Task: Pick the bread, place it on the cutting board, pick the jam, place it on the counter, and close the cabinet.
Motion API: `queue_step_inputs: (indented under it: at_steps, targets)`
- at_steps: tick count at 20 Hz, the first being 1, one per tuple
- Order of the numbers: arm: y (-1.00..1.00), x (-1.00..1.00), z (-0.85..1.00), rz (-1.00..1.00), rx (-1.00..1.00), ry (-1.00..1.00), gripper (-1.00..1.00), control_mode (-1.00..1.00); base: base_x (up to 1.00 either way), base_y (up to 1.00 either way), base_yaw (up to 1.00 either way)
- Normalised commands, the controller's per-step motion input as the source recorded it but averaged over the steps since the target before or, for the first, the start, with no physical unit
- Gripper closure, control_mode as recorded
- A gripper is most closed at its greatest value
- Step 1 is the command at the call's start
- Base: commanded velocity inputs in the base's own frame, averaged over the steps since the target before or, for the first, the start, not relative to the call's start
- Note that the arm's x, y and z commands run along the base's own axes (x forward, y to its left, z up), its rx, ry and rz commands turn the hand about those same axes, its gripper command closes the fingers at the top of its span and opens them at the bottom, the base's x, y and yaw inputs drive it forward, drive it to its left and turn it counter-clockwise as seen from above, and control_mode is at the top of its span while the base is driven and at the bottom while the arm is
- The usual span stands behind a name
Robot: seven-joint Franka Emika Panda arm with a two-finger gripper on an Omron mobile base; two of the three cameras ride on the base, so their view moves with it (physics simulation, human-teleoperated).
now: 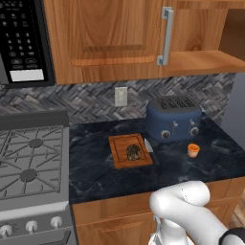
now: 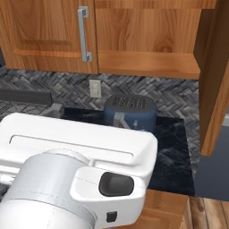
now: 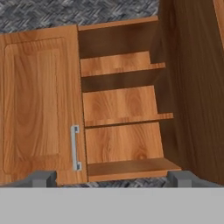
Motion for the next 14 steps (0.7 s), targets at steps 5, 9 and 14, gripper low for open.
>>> queue_step_inputs:
  at_steps: [5, 9, 14]
  targets:
    - [-0.20, 0.00, -0.07, -0.01, -0.01, 0.00, -1.00, -1.00, 0.00, 0.00, 0.00]
    - [-0.22, 0.00, -0.09, -0.01, -0.02, 0.00, -1.00, -1.00, 0.00, 0.00, 0.00]
    - [-0.22, 0.00, -0.07, -0.01, -0.02, 0.00, -1.00, -1.00, 0.00, 0.00, 0.00]
